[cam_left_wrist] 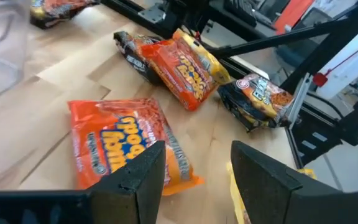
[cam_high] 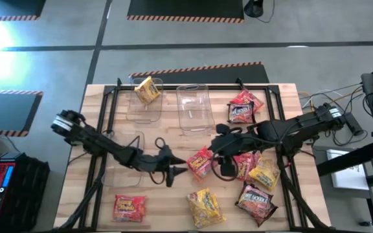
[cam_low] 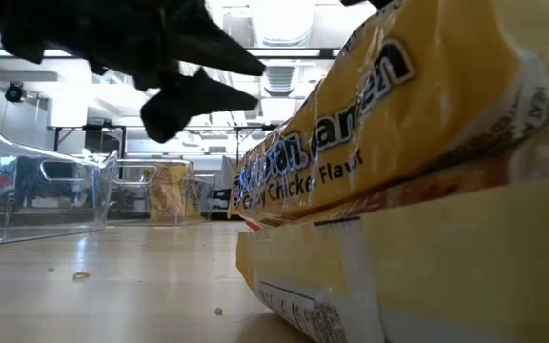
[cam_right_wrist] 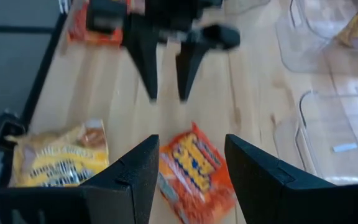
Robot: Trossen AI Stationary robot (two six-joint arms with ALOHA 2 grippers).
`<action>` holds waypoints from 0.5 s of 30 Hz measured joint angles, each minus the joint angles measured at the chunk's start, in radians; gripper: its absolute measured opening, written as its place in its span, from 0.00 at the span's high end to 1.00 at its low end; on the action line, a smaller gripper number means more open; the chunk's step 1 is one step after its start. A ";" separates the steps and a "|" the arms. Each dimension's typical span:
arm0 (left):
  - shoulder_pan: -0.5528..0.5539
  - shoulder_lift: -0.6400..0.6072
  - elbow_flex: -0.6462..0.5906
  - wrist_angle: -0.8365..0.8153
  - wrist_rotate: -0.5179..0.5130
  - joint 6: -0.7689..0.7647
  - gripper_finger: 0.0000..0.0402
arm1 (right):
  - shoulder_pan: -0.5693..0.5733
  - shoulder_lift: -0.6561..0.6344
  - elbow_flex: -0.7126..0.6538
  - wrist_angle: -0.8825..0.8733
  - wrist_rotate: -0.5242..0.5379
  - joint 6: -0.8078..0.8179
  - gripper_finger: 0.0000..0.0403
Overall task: Sort Maruchan noodles
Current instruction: Put the orange noodle pack into the top right transparent bin
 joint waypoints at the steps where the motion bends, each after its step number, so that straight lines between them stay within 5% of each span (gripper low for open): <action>1: 0.000 0.018 0.016 0.000 0.000 0.000 0.59 | 0.000 0.000 0.000 0.009 0.000 0.000 0.58; 6: 0.003 0.083 0.062 -0.009 0.001 -0.047 0.59 | 0.000 0.000 0.000 0.049 -0.001 0.062 0.58; 15: 0.007 0.187 0.051 -0.019 -0.012 -0.357 0.59 | 0.000 0.005 -0.004 -0.006 -0.020 0.213 0.58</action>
